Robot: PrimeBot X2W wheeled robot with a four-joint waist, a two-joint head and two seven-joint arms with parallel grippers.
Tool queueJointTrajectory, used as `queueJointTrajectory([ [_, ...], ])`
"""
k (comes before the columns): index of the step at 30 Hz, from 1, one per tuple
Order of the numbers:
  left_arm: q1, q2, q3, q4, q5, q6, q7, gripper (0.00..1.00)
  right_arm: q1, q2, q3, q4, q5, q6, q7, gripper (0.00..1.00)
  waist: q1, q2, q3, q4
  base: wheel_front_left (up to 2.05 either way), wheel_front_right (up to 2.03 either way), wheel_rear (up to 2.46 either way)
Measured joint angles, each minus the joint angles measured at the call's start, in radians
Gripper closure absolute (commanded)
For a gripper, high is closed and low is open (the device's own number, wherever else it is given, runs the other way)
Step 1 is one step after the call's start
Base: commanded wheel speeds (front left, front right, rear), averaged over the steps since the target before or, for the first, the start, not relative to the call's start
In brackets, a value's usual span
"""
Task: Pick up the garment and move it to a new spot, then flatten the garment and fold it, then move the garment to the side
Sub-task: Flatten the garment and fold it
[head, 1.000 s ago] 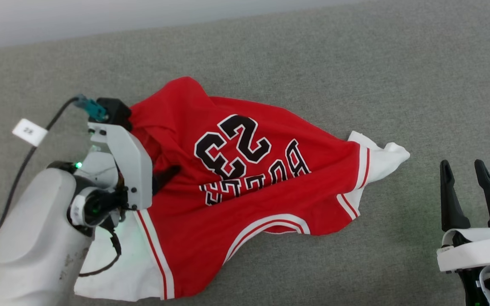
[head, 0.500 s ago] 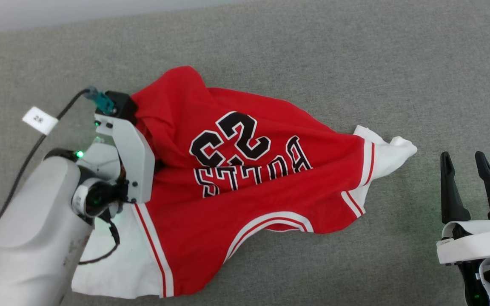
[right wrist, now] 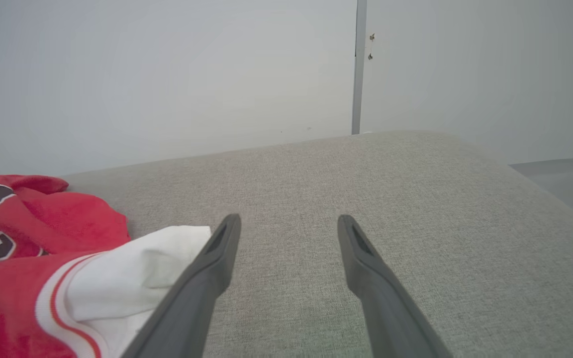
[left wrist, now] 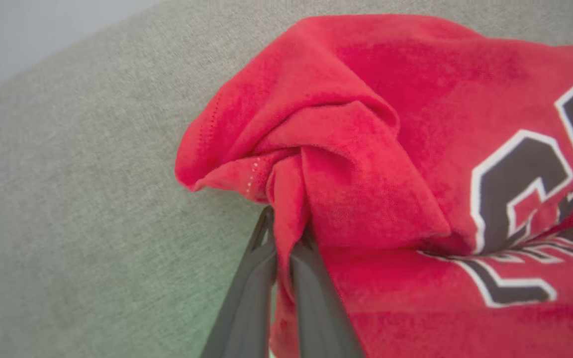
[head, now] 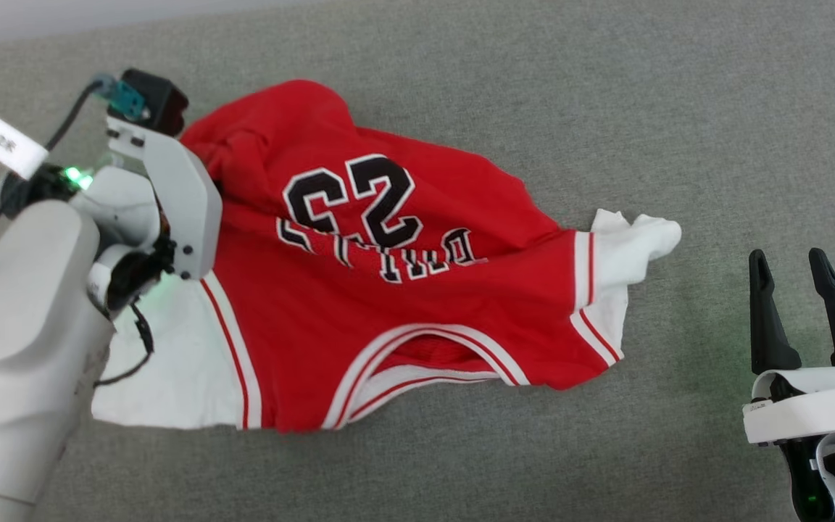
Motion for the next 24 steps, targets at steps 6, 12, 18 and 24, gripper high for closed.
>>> queueJointTrajectory([
  [6, -0.048, -0.002, -0.029, 0.085, 0.022, -0.005, -0.085, 1.00, -0.001, -0.001, 0.009, 0.004, 0.001, 0.000, 0.000, 0.00, 0.0000, 0.0000, 0.004, -0.005, 0.00, 0.00, 0.00],
  [12, -0.049, -0.023, -0.058, 0.152, -0.022, -0.008, -0.119, 0.49, -0.001, -0.002, 0.016, 0.010, 0.001, 0.000, 0.000, 0.00, 0.0001, 0.0000, -0.006, -0.004, 0.00, 0.00, 0.00],
  [18, -0.046, -0.028, -0.085, 0.153, -0.092, -0.009, -0.149, 0.00, 0.000, -0.007, 0.023, 0.008, -0.002, 0.000, 0.007, 0.00, 0.0000, 0.0000, -0.032, 0.007, 0.00, 0.00, 0.00],
  [24, -0.033, -0.004, -0.100, 0.118, -0.136, -0.009, -0.187, 0.00, 0.007, -0.013, 0.022, -0.001, -0.009, 0.000, 0.016, 0.00, 0.0000, 0.0000, -0.071, 0.029, 0.00, 0.00, 0.00],
])
